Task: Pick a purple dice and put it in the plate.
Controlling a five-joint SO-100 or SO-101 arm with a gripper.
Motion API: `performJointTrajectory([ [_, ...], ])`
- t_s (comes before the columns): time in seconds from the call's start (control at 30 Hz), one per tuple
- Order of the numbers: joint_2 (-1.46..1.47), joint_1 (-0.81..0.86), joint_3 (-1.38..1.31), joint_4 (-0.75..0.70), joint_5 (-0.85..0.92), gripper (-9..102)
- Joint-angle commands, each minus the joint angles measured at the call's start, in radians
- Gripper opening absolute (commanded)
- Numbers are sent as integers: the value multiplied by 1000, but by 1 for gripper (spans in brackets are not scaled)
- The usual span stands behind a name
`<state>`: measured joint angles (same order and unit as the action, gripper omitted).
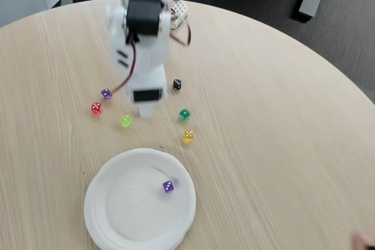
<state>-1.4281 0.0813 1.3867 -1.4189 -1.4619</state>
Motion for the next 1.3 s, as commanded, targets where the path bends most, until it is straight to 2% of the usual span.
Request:
performJointTrajectory([
  [0.0, -120, 5, -25, -80, 6, 0],
  [0.33, -726, -12, 94, -87, 175, 0],
  [0.6, -877, -14, 408, -71, 183, 0],
  [0.97, -917, -15, 724, 278, 275, 0],
  [1.27, -904, -15, 908, 399, 316, 0],
])
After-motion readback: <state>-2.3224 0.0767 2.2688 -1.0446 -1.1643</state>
